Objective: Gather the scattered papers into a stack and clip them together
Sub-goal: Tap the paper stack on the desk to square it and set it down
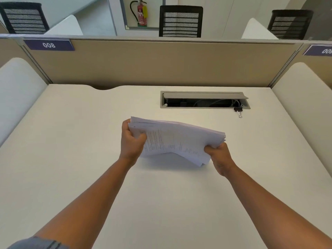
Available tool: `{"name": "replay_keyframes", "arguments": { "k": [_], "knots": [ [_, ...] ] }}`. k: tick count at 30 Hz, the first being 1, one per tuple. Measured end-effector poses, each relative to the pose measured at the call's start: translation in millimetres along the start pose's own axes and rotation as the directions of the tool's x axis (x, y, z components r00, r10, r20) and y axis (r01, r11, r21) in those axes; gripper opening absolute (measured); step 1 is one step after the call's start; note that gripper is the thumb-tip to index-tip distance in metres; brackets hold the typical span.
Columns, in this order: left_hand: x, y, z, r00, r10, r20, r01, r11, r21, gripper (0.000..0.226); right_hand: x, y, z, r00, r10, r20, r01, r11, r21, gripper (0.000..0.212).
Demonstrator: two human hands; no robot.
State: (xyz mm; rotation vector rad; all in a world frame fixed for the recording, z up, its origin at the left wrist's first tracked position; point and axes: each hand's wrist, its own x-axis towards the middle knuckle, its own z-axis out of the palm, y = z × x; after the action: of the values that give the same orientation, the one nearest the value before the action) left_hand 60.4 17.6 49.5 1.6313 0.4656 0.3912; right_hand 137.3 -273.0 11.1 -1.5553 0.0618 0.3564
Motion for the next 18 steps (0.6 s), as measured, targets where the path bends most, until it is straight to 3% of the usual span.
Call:
{"name": "replay_keyframes", "arguments": {
  "k": [3, 9, 18],
  "knots": [
    [-1, -6, -2, 1.0, 0.022, -0.021, -0.02, 0.993, 0.113, 0.048, 1, 1, 1, 1.0, 0.006, -0.012, -0.006, 1.0, -0.002, 0.039],
    [-7, -16, -8, 0.976, 0.128, -0.176, -0.112, 0.989, 0.097, 0.038, 3, 1, 3, 0.999, 0.024, -0.039, -0.024, 1.0, 0.002, 0.038],
    [-10, -8, -7, 0.957, 0.165, -0.237, -0.146, 0.985, 0.094, 0.02, 6, 3, 4, 0.998, 0.018, -0.06, -0.018, 1.0, 0.004, 0.036]
  ]
}}
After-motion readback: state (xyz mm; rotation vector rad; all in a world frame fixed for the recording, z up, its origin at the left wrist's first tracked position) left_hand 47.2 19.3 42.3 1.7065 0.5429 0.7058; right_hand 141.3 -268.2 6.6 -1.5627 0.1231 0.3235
